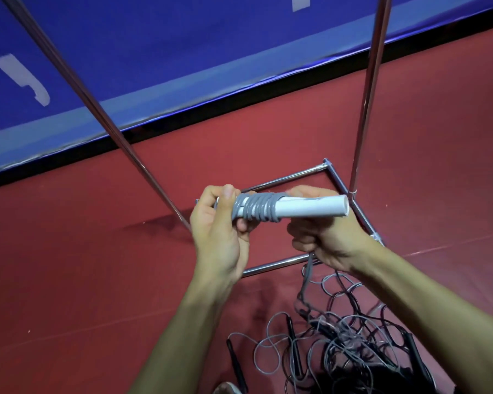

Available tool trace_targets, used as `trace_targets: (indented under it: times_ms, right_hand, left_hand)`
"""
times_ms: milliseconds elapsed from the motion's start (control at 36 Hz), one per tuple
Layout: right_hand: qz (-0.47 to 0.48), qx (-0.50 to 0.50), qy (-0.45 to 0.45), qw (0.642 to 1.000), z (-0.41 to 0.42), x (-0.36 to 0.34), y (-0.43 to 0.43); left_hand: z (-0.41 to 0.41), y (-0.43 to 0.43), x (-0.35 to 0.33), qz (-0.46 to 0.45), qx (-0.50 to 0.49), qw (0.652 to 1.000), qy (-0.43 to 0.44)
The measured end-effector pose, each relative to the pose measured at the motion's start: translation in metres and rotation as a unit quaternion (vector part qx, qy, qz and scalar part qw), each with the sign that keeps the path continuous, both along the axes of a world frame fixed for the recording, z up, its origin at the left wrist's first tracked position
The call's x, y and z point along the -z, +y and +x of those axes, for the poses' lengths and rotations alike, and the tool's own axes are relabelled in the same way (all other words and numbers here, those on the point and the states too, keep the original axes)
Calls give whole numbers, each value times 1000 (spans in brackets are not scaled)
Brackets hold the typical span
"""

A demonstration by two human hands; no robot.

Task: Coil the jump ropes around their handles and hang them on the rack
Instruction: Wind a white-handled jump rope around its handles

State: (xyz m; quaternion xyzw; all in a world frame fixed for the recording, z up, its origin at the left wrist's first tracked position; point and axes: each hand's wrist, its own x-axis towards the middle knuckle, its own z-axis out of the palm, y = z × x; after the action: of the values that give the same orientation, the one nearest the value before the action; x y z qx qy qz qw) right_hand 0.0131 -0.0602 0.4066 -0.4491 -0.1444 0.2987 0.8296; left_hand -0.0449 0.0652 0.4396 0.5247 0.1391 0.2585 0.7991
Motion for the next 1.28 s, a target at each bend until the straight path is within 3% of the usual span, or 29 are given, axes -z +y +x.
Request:
trace_targets:
  times_ms: [139, 278, 417, 556, 667, 722, 806, 889, 944, 972, 1139, 1278]
  right_hand:
    - [28, 32, 49, 998, -5, -7, 4]
    - [-2, 45, 16, 999, -9, -1, 9]
    - [-50, 33, -51, 997, -8, 5, 12]
    - [-109, 62, -7, 992, -14, 9, 20]
    - [-119, 42, 1, 992, -21, 11, 26]
    - [-165, 40, -45, 984, -21, 12, 25]
    - [-242, 47, -115, 962, -20, 19, 22]
    - [-332, 73, -190, 921, -18, 25, 21]
    - [-377, 95, -215, 896, -18, 27, 20]
    - [-369, 99, -207, 901, -18, 29, 19]
    - [-207, 104, -57, 971, -21, 19, 21]
    - [-270, 89, -32, 958, -16, 22, 22]
  left_hand:
    - [4, -1, -1, -33, -25, 999, 9]
    - [8, 0, 2, -87, -46, 995, 13]
    - [13, 4, 4, -79, -83, 993, 18]
    - [23, 3, 11, -72, -138, 986, 56]
    - [30, 13, 18, 79, -211, 973, 52]
    - [30, 20, 23, 172, -239, 954, 59]
    - [26, 28, 27, 300, -263, 914, 75]
    - [24, 32, 33, 359, -267, 892, 71]
    - [23, 29, 34, 387, -262, 882, 64]
    - [23, 28, 34, 393, -261, 879, 61]
    - [23, 33, 27, 386, -278, 878, 49]
    - [22, 33, 28, 383, -267, 883, 47]
